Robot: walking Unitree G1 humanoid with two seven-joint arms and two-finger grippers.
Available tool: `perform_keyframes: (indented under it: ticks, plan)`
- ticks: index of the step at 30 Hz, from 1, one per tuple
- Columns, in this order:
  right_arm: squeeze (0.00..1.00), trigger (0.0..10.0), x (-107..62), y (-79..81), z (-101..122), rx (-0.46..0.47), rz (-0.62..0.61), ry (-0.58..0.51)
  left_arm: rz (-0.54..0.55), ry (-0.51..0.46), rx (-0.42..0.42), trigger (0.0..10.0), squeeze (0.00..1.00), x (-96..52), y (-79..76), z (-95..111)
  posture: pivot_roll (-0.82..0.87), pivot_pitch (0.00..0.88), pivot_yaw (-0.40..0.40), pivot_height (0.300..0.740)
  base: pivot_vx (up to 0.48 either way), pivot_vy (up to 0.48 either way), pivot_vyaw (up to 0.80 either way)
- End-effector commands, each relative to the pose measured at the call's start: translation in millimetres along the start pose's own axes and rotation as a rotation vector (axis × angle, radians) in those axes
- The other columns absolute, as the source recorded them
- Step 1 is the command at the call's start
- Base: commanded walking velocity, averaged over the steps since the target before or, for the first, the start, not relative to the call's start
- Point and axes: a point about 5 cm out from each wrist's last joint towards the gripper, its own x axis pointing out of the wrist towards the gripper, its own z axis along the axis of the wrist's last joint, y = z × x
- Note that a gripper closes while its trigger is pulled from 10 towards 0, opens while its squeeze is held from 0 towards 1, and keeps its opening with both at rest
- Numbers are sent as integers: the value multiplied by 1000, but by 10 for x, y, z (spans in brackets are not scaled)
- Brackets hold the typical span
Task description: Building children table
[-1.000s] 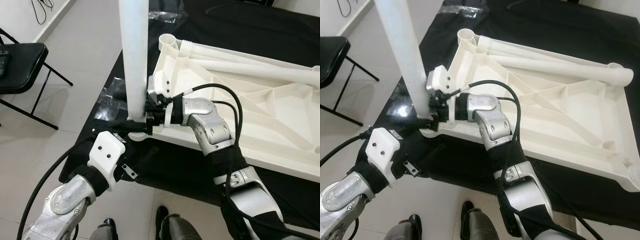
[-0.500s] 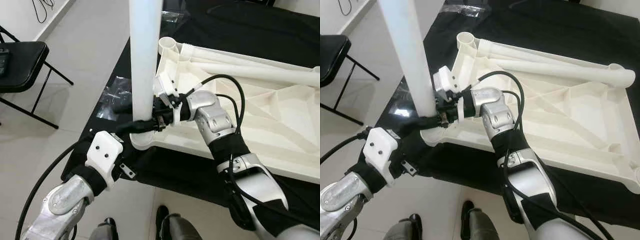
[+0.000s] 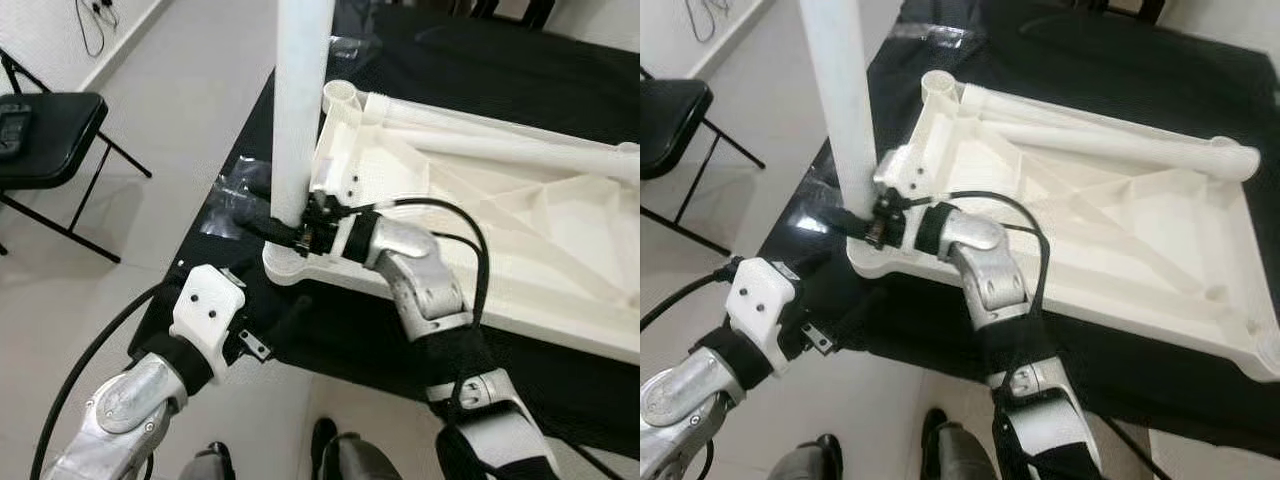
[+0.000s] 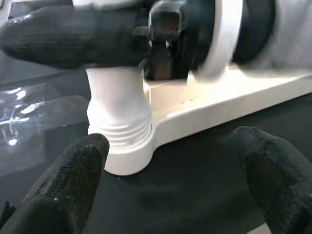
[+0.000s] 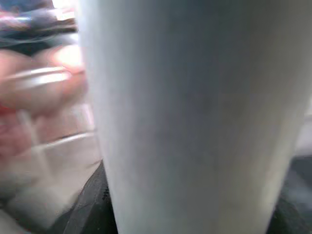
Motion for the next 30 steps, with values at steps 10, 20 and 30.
perform_keyframes:
  ticks: [10,20,30]
  plan:
    - [0,10000,61,72,-395,128,-127,223,2,13,-3,10000,0,-58,14,5,123,356,-111,740,0,0,0]
    - [584,10000,155,-223,100,97,210,21,3,11,5,10000,0,-25,26,-7,135,331,-111,740,0,0,0]
    - [0,10000,214,-242,211,-9,611,15,19,7,16,10000,0,-26,56,3,164,313,-121,740,0,0,0]
